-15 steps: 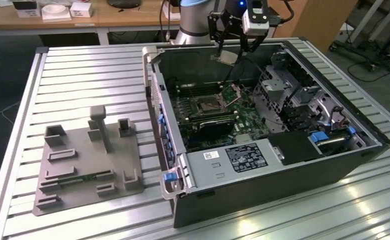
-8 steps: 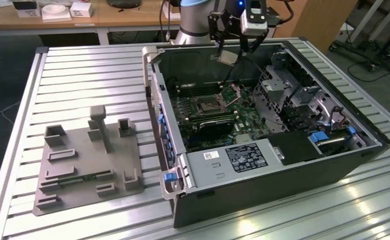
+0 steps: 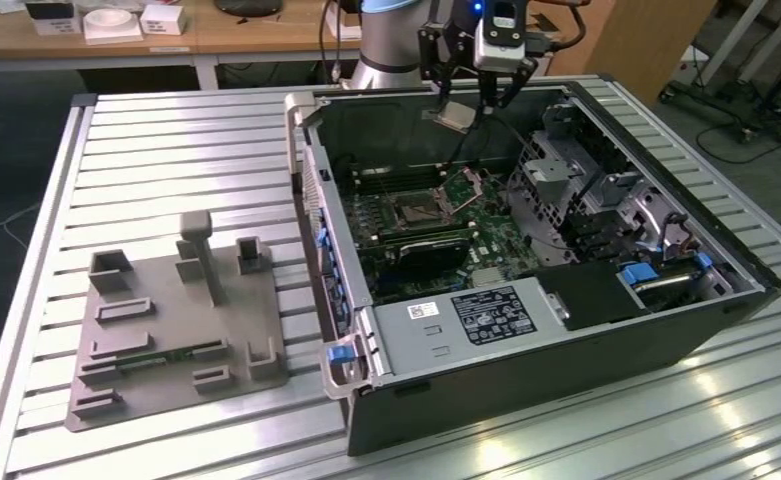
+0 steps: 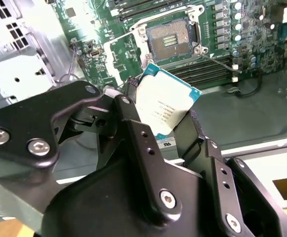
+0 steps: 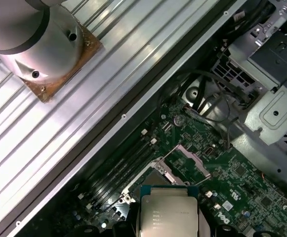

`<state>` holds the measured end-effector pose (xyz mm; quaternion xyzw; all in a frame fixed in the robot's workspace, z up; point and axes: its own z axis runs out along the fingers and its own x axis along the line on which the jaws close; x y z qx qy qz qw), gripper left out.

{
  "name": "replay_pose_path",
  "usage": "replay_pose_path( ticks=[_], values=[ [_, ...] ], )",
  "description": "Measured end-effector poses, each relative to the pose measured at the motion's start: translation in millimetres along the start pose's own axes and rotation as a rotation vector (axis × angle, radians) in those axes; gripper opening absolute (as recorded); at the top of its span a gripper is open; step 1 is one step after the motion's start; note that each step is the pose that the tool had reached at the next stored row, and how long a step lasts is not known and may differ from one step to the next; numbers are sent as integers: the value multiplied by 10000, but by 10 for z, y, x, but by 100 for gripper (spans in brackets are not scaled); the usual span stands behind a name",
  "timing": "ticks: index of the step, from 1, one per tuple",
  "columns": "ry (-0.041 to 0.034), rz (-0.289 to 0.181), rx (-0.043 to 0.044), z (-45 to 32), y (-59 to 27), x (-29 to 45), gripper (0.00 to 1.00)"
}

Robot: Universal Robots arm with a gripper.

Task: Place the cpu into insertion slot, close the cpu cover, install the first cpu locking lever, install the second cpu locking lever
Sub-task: 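Place the cpu into insertion slot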

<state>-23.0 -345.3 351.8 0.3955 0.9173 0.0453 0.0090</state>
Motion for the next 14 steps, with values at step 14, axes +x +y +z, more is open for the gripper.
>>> replay_pose_path(
  ticks=[14],
  values=[
    [-10, 116, -4, 1, -6, 6, 54]
  ],
)
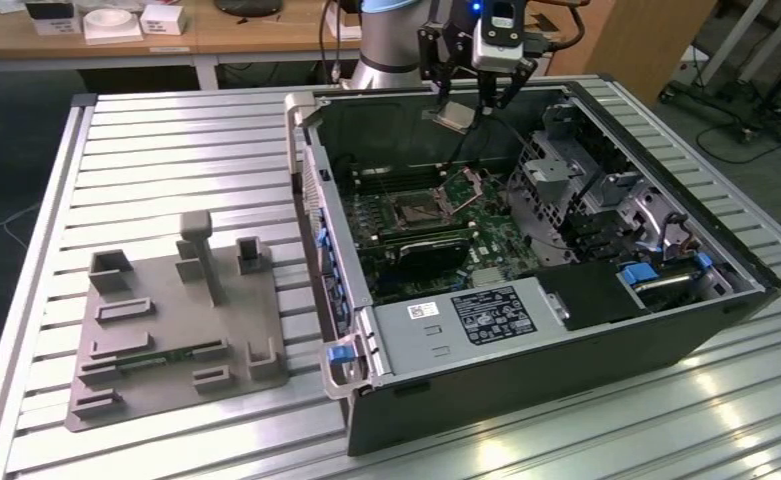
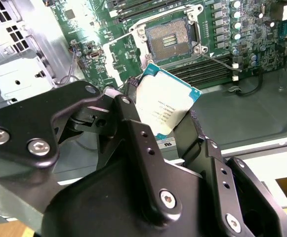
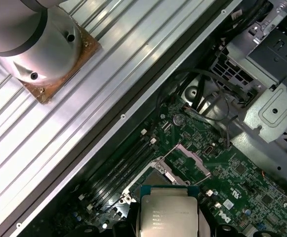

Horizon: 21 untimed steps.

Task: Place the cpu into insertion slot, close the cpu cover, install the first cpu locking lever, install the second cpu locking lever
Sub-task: 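Place the cpu into insertion slot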

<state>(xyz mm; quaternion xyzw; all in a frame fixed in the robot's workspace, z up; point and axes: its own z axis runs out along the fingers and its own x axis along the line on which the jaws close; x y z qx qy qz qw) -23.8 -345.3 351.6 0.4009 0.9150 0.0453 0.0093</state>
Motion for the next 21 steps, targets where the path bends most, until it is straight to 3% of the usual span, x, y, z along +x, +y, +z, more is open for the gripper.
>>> replay_pose_path(
  ticks=[5, 15, 21],
  values=[
    [-23, 253, -6, 1, -1, 1, 54],
    [-125, 1383, -26, 4, -4, 3, 54],
    [-132, 1454, -29, 5, -4, 3, 54]
  ],
)
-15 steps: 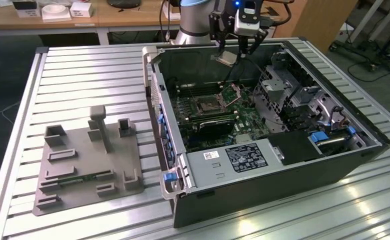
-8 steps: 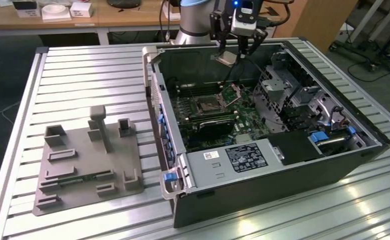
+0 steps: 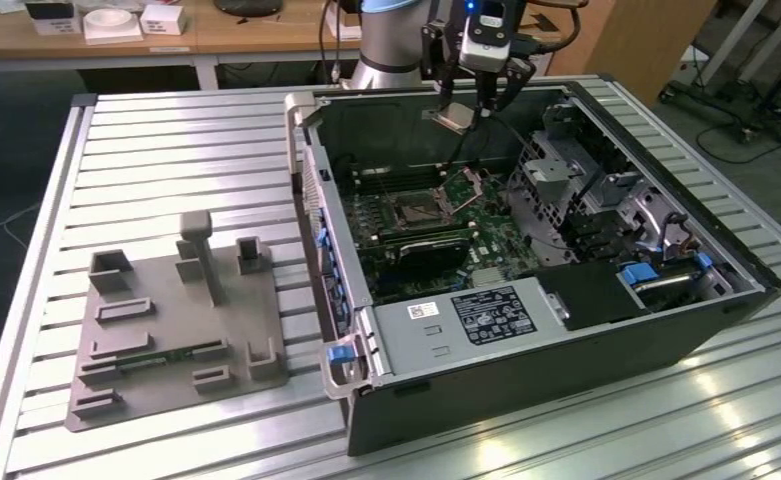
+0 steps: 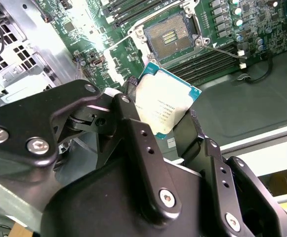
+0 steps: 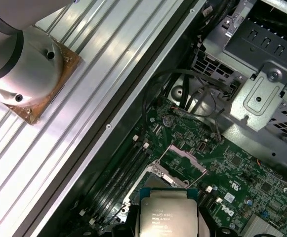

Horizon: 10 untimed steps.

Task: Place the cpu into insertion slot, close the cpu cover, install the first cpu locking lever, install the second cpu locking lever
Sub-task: 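Place the cpu into insertion slot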

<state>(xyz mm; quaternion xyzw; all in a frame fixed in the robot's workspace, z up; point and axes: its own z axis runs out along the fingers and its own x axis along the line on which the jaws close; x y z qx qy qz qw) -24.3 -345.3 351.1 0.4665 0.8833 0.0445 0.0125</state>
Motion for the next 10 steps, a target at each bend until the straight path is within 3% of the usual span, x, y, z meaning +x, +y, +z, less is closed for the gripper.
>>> replay_pose_path(
  ticks=[10],
  values=[
    [0, 1, 0, 0, 0, 0, 54]
  ],
)
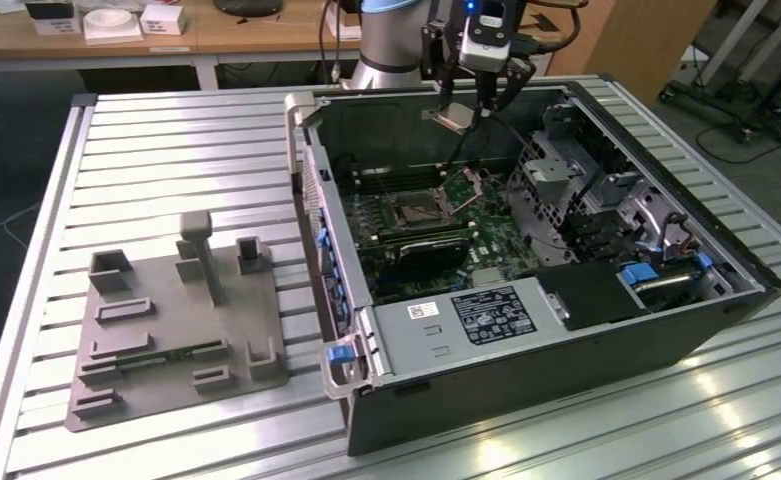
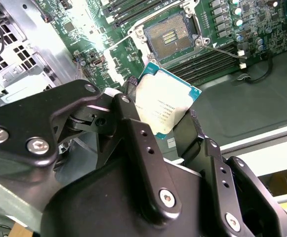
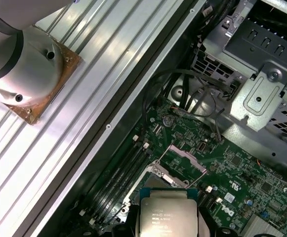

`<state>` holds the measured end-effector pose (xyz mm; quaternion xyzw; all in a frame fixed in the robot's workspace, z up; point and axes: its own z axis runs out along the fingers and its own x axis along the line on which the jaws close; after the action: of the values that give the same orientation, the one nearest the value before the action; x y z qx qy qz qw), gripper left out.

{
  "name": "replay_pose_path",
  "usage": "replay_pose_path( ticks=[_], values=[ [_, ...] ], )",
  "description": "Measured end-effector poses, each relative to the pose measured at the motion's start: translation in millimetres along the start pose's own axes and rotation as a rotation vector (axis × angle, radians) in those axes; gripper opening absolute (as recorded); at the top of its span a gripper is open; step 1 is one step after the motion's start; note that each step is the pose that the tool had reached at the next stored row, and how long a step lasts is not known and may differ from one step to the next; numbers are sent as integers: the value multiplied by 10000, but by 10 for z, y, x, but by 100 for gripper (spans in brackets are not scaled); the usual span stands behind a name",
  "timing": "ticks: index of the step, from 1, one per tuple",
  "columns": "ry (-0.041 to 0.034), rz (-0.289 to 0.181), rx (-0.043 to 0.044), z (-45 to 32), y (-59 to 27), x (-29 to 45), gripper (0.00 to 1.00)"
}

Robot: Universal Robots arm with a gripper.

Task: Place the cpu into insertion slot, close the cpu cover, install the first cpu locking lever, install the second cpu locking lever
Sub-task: 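Place the cpu into insertion slot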

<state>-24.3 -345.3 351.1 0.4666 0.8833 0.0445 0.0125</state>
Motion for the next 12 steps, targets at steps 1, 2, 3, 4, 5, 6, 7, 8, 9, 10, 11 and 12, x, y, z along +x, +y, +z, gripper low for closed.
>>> replay_pose_path(
  ticks=[1, 2, 3, 4, 5, 6, 7, 8, 9, 10, 11, 12],
  values=[
    [-1, 11, 0, 0, 0, 0, 54],
    [-3, 40, -1, 0, 0, 0, 54],
    [-7, 87, -3, 1, 0, 0, 54],
    [-14, 161, -4, 2, 0, 0, 54],
    [-23, 251, -5, 3, 0, 0, 54],
    [-32, 349, -7, 4, 0, 0, 54],
    [-41, 457, -10, 7, 0, 0, 54],
    [-52, 574, -11, 9, -1, 0, 54],
    [-63, 689, -14, 11, -1, 0, 54],
    [-72, 803, -16, 12, -1, 0, 54],
    [-83, 915, -18, 13, -1, 0, 54],
    [-93, 1029, -20, 14, -1, 0, 54]
  ],
)
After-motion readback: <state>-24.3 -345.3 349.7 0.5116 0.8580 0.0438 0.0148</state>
